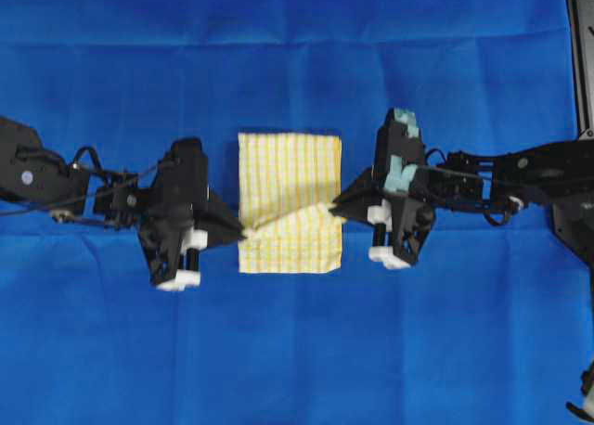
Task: Fold the yellow towel.
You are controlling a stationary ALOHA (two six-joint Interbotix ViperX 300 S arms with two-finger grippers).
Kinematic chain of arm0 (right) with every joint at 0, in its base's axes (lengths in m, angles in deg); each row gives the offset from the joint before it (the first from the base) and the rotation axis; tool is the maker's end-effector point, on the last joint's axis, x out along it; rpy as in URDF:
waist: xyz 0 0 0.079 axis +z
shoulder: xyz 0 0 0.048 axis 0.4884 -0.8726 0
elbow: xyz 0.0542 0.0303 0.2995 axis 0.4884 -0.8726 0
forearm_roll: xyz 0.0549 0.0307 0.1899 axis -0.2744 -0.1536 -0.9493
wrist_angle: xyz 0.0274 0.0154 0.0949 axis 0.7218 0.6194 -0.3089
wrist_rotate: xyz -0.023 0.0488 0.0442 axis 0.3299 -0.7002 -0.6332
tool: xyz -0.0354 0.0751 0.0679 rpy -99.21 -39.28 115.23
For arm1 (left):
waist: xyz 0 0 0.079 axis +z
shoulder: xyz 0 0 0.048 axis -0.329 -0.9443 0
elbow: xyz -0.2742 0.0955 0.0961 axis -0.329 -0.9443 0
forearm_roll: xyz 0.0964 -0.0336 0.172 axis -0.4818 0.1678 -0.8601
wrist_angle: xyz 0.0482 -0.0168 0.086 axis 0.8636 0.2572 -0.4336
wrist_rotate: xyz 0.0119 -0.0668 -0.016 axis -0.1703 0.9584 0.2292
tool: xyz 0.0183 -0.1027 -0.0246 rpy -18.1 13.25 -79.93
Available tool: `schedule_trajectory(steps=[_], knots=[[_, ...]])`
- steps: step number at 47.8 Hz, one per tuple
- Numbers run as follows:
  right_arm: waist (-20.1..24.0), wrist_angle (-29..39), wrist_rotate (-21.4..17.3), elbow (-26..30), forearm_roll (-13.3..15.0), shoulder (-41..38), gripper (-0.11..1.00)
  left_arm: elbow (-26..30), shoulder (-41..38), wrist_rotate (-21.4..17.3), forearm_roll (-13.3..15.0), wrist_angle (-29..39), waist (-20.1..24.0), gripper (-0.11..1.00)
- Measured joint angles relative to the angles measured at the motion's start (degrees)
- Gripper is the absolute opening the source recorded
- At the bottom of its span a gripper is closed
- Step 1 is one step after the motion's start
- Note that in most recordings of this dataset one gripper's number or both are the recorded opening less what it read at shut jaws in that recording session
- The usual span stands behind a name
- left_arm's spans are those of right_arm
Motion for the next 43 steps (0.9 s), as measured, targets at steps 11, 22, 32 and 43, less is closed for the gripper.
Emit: schedule_trajectory(steps=[11,22,32,43], knots=[[1.14,0.0,0.0,0.53,-0.09,-1.93,0.04,0.18,-0.79,-0.53,0.0,0.0,-0.53,0.04],[2.9,0.0,0.0,1.49,-0.09,-4.66,0.04,0.88,-4.13,-0.53,0.0,0.0,-0.53,0.04],[3.96,0.0,0.0,1.93,-0.09,-5.01,0.04,1.58,-5.36,-0.53,0.0,0.0,-0.62,0.07],[4.48,0.35,0.0,2.55,-0.09,-5.01,0.24,1.49,-5.1,-0.53,0.0,0.79,-0.53,0.53]])
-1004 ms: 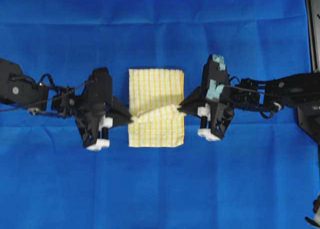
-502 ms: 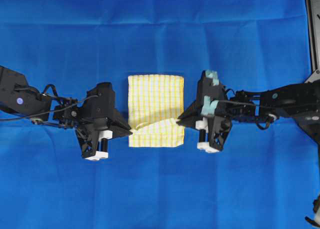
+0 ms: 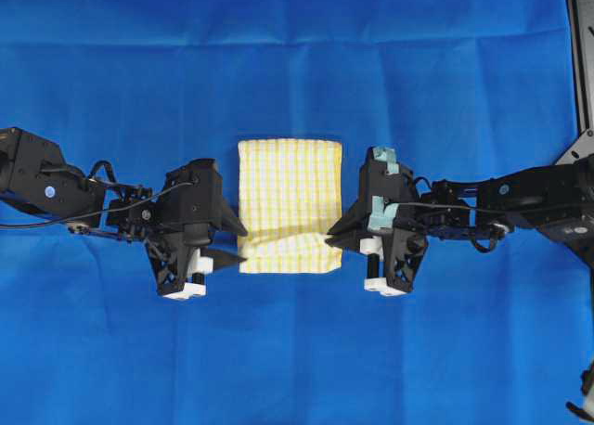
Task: Fold the yellow towel.
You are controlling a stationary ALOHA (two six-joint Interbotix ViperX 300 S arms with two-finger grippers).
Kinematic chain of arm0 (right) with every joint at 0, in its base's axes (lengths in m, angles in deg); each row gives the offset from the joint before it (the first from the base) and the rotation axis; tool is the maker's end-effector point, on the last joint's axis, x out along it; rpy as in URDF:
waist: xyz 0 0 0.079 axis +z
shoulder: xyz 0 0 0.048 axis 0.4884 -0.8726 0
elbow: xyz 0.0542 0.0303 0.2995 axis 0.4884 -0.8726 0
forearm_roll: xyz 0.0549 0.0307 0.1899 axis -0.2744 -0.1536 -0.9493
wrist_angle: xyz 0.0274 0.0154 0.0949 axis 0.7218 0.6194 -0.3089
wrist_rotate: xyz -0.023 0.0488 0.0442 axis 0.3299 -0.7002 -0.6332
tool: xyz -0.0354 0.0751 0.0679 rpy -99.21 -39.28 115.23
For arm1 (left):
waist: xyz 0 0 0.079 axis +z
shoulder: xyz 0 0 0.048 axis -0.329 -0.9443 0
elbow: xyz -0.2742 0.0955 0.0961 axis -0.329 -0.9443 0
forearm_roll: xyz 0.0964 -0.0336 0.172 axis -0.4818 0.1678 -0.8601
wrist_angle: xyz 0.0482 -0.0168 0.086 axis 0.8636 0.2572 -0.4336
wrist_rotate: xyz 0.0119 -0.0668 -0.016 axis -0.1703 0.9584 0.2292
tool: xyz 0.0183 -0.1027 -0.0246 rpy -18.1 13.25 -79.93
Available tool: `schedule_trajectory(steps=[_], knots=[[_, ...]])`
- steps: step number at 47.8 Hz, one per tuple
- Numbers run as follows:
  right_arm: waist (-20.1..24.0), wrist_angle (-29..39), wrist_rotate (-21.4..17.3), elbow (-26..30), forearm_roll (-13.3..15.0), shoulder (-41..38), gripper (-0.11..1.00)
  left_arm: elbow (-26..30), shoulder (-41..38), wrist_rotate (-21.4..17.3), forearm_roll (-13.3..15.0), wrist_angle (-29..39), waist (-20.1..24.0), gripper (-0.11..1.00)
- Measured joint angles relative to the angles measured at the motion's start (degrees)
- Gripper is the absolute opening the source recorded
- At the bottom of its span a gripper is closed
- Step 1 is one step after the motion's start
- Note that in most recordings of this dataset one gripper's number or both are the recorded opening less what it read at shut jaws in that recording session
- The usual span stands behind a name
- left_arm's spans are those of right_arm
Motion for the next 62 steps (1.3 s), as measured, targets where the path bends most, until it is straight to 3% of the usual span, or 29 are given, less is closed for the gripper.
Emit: schedule_trajectory(steps=[3,7,10,17,38,52,62], knots=[[0.09,0.35,0.18,0.35,0.0,0.0,0.45,0.0,0.88,-0.09,0.0,1.32,-0.09,0.61],[0.09,1.14,0.53,0.62,0.0,0.26,0.69,-0.09,3.34,-0.26,-0.09,4.04,-0.09,0.6],[0.09,2.11,0.79,0.62,0.53,1.49,0.8,-0.35,5.98,-0.26,0.0,6.33,-0.09,0.59],[0.09,3.34,2.02,-0.62,2.2,7.56,0.72,-2.72,13.1,-0.35,-0.18,9.76,-0.09,0.59],[-2.81,7.38,6.77,-13.45,2.99,36.91,0.72,-18.02,40.43,-0.62,-0.62,7.38,0.18,0.6],[-7.03,14.59,8.61,-19.16,5.01,52.65,0.72,-25.22,55.63,-8.26,-0.79,6.77,1.76,0.59],[-9.23,15.03,8.61,-24.96,5.54,59.68,0.72,-30.06,62.67,-9.14,-0.79,6.77,4.57,0.59]])
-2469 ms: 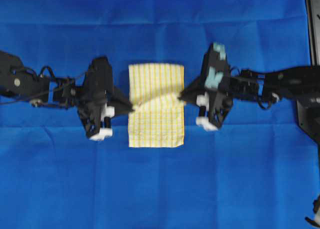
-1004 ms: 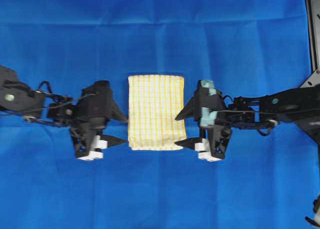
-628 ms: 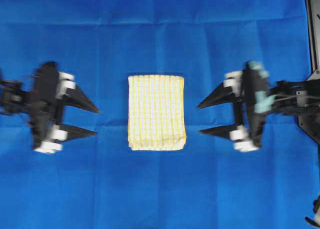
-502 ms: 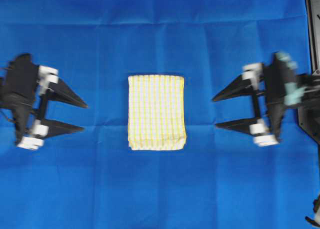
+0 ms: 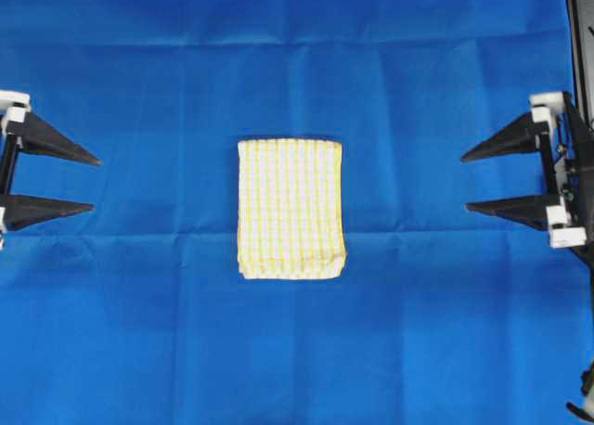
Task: Fold the yellow towel.
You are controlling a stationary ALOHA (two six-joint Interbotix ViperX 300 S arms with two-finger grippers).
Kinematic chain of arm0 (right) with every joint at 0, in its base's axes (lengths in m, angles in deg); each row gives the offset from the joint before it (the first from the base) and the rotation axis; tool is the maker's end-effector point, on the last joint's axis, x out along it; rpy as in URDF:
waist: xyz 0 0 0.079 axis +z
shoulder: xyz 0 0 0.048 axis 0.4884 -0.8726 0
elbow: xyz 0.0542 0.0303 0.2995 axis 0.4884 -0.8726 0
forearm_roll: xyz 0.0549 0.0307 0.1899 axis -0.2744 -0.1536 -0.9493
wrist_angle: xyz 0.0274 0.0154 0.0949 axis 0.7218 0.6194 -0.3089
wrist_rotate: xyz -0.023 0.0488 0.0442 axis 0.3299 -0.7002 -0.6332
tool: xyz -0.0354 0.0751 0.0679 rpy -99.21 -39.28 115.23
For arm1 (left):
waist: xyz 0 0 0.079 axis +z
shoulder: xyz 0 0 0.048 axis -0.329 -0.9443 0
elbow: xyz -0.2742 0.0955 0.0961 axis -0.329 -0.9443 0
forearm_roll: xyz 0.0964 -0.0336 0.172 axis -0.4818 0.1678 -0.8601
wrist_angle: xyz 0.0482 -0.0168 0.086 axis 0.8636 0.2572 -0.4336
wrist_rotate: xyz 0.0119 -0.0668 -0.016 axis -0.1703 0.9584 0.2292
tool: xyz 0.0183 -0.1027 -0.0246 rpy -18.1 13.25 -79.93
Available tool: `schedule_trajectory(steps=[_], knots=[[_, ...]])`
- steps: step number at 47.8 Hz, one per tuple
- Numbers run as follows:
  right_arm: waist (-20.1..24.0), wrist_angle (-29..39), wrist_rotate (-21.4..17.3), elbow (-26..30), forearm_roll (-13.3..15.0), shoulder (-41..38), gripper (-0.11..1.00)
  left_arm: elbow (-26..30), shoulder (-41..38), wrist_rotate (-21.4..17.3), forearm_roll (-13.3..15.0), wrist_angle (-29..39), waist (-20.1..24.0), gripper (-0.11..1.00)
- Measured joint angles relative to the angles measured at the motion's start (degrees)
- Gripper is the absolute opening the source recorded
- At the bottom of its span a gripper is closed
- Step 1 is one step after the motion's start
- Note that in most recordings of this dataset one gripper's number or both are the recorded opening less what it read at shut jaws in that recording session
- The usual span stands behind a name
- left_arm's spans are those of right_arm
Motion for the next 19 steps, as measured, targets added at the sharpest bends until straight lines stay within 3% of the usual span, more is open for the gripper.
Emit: schedule_trajectory(steps=[10,19], knots=[[0.0,-3.16,0.0,-5.19,0.0,3.69,0.72,-5.36,5.54,0.0,0.0,-0.7,1.32,0.59],[0.0,-5.19,0.0,-6.59,-0.09,3.25,0.72,-8.0,8.17,0.0,0.09,-1.76,2.29,0.59]])
